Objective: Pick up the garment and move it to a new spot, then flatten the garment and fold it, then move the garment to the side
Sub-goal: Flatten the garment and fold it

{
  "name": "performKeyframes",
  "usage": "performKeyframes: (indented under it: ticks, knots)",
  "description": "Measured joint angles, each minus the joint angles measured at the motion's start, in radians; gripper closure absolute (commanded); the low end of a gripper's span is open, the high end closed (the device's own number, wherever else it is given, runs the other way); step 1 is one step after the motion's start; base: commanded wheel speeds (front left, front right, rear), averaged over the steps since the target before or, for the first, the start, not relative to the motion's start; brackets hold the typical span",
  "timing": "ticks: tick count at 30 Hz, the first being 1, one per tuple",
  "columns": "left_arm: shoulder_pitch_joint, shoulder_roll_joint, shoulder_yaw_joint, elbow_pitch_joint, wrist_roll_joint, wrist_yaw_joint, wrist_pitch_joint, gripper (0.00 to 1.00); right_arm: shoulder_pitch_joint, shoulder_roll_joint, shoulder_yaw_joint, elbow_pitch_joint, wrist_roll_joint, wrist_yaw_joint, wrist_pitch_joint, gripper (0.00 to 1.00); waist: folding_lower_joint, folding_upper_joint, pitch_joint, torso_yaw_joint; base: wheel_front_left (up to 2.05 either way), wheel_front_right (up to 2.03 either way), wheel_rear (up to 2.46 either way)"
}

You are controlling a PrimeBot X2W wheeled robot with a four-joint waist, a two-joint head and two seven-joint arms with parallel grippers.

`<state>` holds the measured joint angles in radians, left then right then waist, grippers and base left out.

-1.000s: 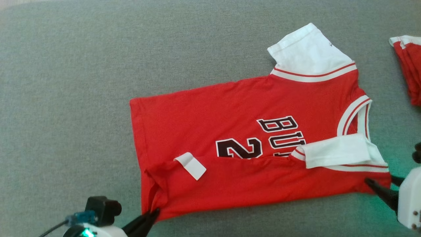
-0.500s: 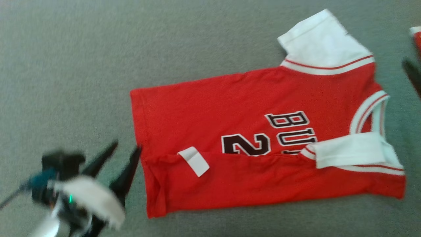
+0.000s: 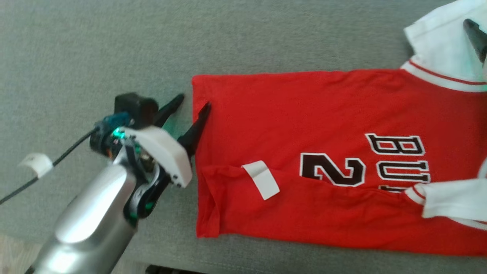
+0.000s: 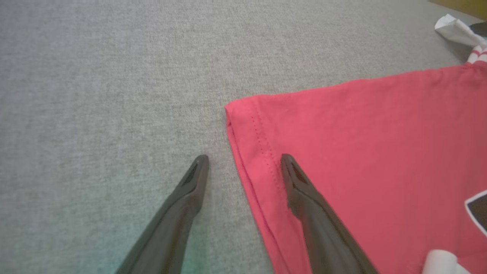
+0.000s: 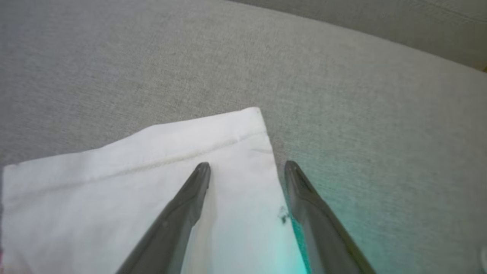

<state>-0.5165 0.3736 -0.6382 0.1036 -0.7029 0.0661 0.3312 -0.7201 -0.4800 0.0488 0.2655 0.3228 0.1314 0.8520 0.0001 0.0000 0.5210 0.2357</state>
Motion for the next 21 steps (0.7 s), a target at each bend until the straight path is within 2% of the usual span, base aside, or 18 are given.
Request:
performKeyframes:
  ticks: [5,18,19,20,21]
  knots:
    - [-0.065,-0.035,-0.009,0.051,0.0,-0.021,-0.009,0.0,-0.063,-0.003,0.015,0.067,0.005,0.0,-0.008,0.0,0.0,0.0,0.021,0.02,0.0,0.0,0.0]
    - [-0.111,-0.044,-0.021,0.098,-0.002,-0.063,-0.006,0.0,-0.091,-0.003,0.069,0.1,0.075,0.0,-0.006,0.0,-0.0001,0.0,0.023,-0.006,0.0,0.0,0.0]
    - [-0.118,-0.045,-0.026,0.102,-0.002,-0.072,0.0,0.18,-0.093,-0.003,0.077,0.101,0.082,0.0,-0.004,0.0,-0.0002,0.0,0.023,-0.007,0.0,0.0,0.0]
    - [-0.124,-0.046,-0.031,0.104,-0.002,-0.077,0.002,0.86,-0.093,-0.003,0.085,0.1,0.094,0.0,-0.001,0.55,-0.0002,0.0,0.022,-0.008,0.0,0.0,0.0]
    - [-0.128,-0.047,-0.037,0.107,-0.002,-0.086,0.002,1.0,-0.094,-0.002,0.093,0.1,0.106,0.0,-0.003,1.0,-0.0001,0.0,0.02,-0.01,0.0,0.0,0.0]
